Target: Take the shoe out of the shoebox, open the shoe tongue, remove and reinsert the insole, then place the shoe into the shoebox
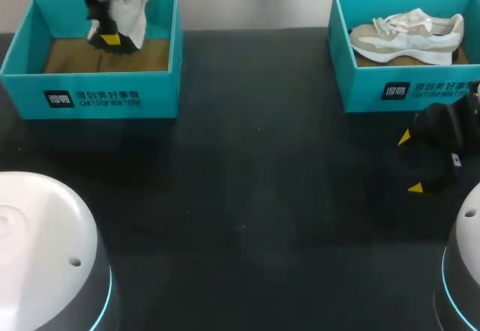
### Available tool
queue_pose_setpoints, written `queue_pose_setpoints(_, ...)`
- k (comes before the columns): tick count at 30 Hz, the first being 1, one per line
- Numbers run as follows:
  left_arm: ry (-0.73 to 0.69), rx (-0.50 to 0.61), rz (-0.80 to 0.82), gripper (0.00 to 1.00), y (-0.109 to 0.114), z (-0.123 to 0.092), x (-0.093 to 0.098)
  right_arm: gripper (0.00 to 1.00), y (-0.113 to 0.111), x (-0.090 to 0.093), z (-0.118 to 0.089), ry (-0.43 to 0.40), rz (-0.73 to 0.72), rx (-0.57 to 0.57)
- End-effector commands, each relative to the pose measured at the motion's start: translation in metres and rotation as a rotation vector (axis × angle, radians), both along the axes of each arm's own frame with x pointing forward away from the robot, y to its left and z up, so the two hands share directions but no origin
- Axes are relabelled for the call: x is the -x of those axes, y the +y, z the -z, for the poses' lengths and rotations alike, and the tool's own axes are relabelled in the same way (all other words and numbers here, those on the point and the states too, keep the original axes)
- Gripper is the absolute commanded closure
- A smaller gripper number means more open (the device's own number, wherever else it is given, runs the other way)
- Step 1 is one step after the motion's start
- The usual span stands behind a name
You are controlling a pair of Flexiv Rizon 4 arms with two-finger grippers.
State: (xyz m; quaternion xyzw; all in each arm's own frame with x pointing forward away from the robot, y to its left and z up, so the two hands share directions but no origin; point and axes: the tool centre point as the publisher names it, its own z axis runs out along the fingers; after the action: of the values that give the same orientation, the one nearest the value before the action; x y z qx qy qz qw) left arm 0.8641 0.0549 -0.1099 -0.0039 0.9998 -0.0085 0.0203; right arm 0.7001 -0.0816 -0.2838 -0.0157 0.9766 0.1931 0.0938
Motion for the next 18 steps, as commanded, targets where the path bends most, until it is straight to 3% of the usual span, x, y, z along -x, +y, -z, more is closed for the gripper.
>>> queue_pose_setpoints(1,0.008,0.015,0.002,1.00,0.009,-0.002,-0.003,0.00,0.001,0.001,0.001,-0.001,0.002,0.004)
queue_pose_setpoints(11,-0.009,0.005,0.031,1.00,0.012,-0.002,-0.006,0.00,0.001,0.001,0.001,-0.001,0.002,0.004)
queue_pose_setpoints(18,-0.017,0.021,0.076,1.00,0.068,-0.003,-0.062,0.00,0.001,0.001,0.001,-0.001,0.002,0.004)
